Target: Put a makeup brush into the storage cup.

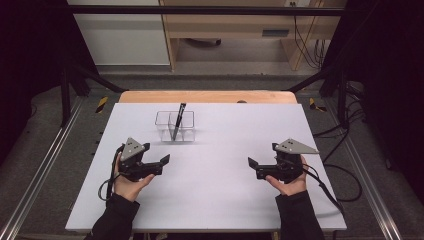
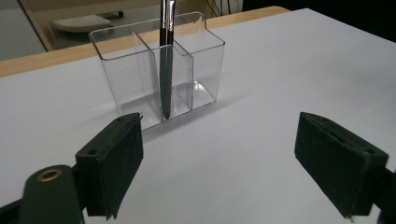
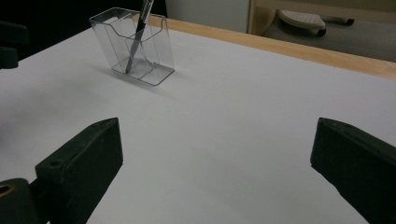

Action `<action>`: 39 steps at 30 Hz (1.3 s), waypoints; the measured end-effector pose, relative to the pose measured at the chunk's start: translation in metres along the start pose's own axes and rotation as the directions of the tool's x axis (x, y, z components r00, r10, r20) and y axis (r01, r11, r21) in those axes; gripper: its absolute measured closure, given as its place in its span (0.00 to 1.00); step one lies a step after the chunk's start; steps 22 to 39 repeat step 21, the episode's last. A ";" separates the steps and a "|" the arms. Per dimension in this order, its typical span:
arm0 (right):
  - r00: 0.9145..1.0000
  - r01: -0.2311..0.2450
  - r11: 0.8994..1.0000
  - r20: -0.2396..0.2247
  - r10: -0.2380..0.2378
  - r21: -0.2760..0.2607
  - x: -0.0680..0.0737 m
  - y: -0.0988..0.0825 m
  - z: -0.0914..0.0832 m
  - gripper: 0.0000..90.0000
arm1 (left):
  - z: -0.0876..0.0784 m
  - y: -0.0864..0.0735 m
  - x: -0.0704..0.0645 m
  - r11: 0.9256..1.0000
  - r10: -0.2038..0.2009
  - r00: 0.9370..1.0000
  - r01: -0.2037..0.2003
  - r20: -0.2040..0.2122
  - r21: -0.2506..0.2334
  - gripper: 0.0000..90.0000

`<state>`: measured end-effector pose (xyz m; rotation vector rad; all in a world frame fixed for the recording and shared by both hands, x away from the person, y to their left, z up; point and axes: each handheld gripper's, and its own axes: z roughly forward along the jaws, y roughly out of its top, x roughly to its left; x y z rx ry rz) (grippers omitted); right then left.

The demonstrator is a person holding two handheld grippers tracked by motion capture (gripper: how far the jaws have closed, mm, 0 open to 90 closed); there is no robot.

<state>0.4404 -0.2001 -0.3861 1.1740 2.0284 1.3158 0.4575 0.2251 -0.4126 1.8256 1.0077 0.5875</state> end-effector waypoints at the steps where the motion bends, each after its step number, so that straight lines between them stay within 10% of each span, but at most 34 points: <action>1: 1.000 0.002 1.000 0.000 -0.002 -0.001 0.000 0.000 0.000 0.03 | -0.001 -0.002 0.001 1.000 0.003 1.000 -0.003 -0.003 0.002 0.15; 39: 1.000 -0.001 1.000 -0.003 0.001 0.021 -0.002 -0.004 0.004 0.03 | -0.018 -0.018 0.018 0.998 -0.051 0.998 0.051 -0.028 0.020 0.12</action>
